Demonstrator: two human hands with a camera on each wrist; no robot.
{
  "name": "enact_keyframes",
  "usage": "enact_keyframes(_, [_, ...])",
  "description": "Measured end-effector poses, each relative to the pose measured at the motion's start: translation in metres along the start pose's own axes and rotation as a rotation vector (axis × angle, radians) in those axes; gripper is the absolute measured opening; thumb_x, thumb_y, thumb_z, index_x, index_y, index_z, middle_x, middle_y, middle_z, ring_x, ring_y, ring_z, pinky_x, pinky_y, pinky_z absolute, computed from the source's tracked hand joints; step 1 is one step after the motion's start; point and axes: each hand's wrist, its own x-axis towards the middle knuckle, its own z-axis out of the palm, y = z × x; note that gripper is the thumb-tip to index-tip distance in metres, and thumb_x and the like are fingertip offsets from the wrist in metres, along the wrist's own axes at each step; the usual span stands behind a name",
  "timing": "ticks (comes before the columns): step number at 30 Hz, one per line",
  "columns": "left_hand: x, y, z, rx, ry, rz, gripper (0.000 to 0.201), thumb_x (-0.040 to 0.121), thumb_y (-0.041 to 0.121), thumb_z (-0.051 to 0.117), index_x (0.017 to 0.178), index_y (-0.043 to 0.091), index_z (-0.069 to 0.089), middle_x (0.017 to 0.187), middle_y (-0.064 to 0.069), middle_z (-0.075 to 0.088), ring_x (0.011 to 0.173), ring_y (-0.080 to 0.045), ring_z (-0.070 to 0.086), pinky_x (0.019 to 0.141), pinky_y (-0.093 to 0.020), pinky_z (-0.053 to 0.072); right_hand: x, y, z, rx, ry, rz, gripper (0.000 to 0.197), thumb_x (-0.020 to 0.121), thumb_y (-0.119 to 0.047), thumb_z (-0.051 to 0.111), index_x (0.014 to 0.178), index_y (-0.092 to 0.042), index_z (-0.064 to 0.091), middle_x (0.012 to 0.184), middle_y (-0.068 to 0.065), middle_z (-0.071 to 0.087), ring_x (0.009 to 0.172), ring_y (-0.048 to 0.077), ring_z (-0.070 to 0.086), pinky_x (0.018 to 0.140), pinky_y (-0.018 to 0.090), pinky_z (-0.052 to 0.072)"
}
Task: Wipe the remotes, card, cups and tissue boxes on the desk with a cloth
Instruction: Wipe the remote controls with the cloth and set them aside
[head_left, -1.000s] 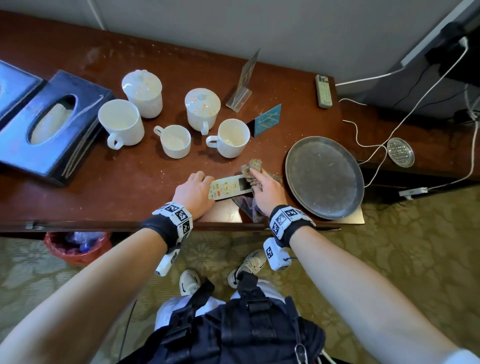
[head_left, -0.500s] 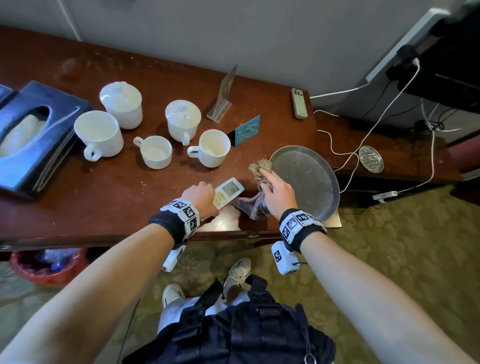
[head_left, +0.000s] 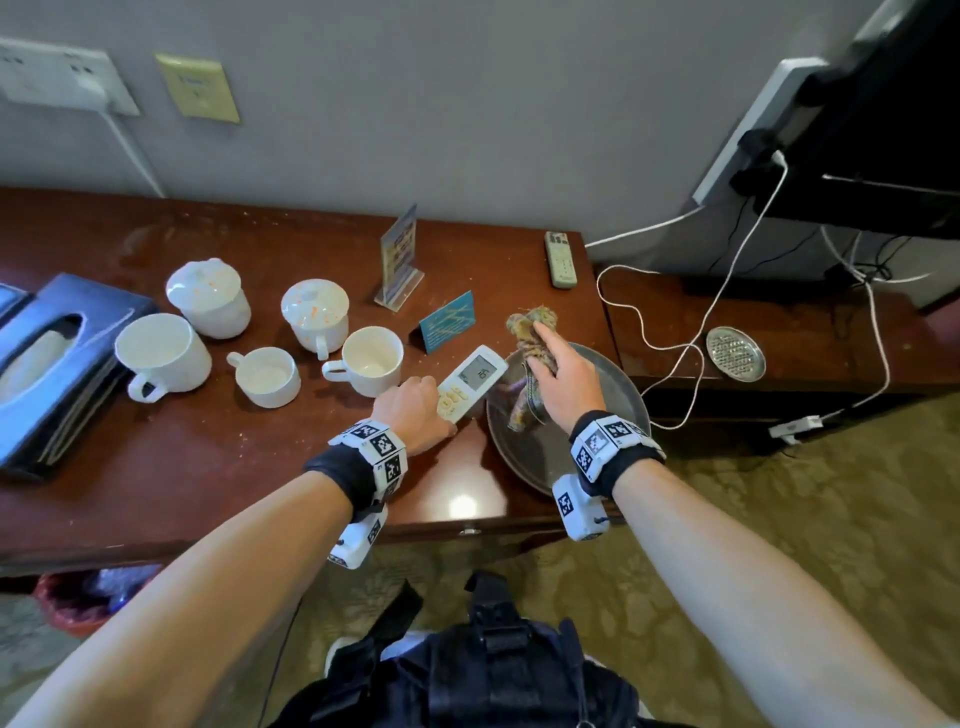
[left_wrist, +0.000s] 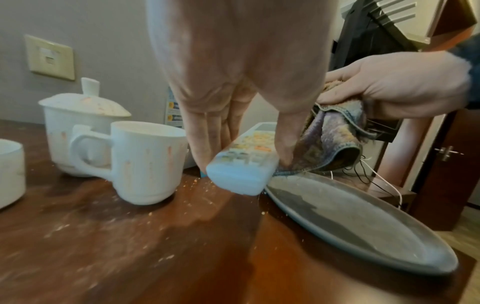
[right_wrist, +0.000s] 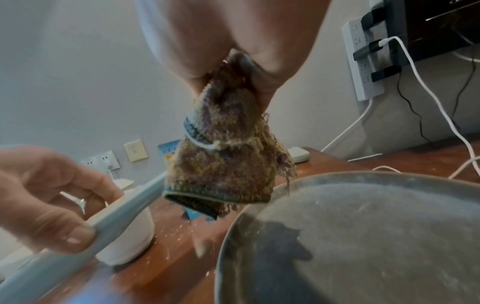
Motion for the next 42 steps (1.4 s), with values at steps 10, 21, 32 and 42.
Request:
enact_keyframes(10, [0.032, 0.087, -0.035, -0.226, 0.083, -0.148, 0.058, 0.078, 0.046, 0.079, 0.116, 0.011, 0.054, 0.117, -0.009, 0.064, 0.103, -0.025, 0.065, 0.075, -0.034, 0.055, 0.039, 0.038, -0.068, 0.152, 0.035, -0.066, 0.054, 0.096, -0.015, 0.058, 0.147, -0.024, 0.044, 0.145, 0.001, 0.051, 0.132, 0.019, 0.049, 0.114, 0.039, 0.036])
enact_keyframes(21, [0.089, 0.144, -0.069, -0.306, 0.076, -0.218, 0.049, 0.086, 0.037, 0.074, 0.12, 0.005, 0.057, 0.122, -0.013, 0.066, 0.097, -0.026, 0.066, 0.068, -0.028, 0.053, 0.083, 0.067, -0.114, 0.066, 0.033, 0.0, 0.052, 0.098, -0.021, 0.055, 0.148, -0.029, 0.041, 0.142, 0.006, 0.054, 0.126, 0.028, 0.053, 0.111, 0.041, 0.039])
enact_keyframes(32, [0.201, 0.155, -0.083, -0.284, 0.046, -0.252, 0.051, 0.083, 0.042, 0.076, 0.118, 0.009, 0.059, 0.123, -0.011, 0.067, 0.097, -0.026, 0.067, 0.075, -0.031, 0.054, 0.177, 0.087, -0.115, -0.016, -0.039, 0.059, 0.053, 0.098, -0.02, 0.056, 0.148, -0.027, 0.04, 0.144, 0.004, 0.052, 0.13, 0.027, 0.05, 0.112, 0.039, 0.038])
enact_keyframes(42, [0.306, 0.143, -0.072, -0.294, -0.031, -0.337, 0.052, 0.079, 0.04, 0.08, 0.115, 0.006, 0.065, 0.116, -0.011, 0.07, 0.1, -0.028, 0.068, 0.08, -0.031, 0.056, 0.258, 0.111, -0.09, -0.067, -0.111, 0.231, 0.053, 0.097, -0.022, 0.056, 0.148, -0.03, 0.041, 0.138, 0.01, 0.058, 0.123, 0.031, 0.055, 0.106, 0.034, 0.041])
